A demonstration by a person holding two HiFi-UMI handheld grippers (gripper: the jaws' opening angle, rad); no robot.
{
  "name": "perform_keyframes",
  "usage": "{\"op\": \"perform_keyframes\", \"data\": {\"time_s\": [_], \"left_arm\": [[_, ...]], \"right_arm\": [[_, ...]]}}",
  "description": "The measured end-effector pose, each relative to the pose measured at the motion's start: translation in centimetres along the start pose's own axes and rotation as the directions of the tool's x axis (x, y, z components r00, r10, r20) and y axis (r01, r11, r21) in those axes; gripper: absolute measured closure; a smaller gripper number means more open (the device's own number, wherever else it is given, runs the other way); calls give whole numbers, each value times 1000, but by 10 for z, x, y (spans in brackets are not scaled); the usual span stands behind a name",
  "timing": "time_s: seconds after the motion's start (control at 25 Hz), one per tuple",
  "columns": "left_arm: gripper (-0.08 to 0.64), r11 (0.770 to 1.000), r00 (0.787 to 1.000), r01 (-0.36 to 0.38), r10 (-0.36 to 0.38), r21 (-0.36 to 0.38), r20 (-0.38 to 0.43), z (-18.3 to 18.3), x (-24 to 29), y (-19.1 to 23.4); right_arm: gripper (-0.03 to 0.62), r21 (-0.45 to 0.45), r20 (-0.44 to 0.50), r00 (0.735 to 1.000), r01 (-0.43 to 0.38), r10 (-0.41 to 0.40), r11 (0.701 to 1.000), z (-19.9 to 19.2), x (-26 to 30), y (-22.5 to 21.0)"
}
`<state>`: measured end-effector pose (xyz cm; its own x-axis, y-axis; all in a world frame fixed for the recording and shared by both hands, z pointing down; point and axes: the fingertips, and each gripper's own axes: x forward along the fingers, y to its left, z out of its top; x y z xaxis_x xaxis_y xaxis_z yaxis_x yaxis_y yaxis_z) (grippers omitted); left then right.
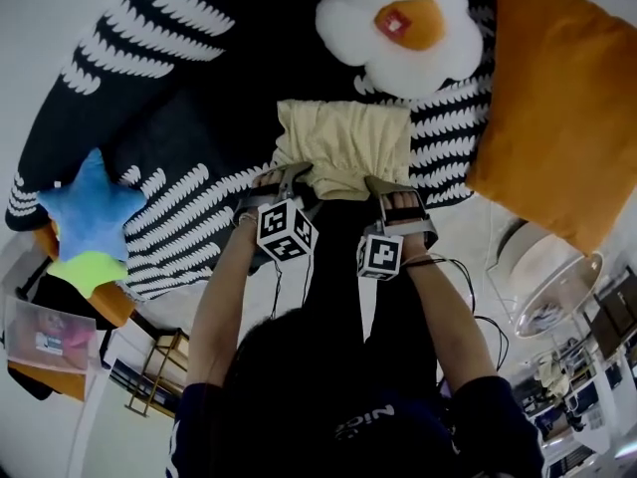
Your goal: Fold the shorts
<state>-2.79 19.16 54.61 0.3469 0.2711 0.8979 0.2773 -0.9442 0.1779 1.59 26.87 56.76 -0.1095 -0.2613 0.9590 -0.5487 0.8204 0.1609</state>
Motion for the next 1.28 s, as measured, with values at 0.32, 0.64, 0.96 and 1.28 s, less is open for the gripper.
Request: {"op": "perform_keyframes", "data": {"time_s": [0.32, 0.64, 0.96, 1.28], "left_arm": [[272, 956, 999, -23, 31, -293, 22, -8, -30, 7], [338, 715, 985, -46, 150, -698, 90, -20, -54, 79], [461, 247, 952, 85, 266, -965, 152, -8, -40, 177], [526, 85, 984, -6, 177, -996, 9, -20, 2, 190]], "right_arm": [[255, 310, 48, 999, -1, -15, 951, -21, -35, -4], [394, 867, 83, 990, -16, -113, 497, -68, -37, -87], [520, 966, 188, 951, -224, -245, -130, -87, -16, -163], [545, 841, 249, 948, -314, -199, -441, -102, 28, -183]]}}
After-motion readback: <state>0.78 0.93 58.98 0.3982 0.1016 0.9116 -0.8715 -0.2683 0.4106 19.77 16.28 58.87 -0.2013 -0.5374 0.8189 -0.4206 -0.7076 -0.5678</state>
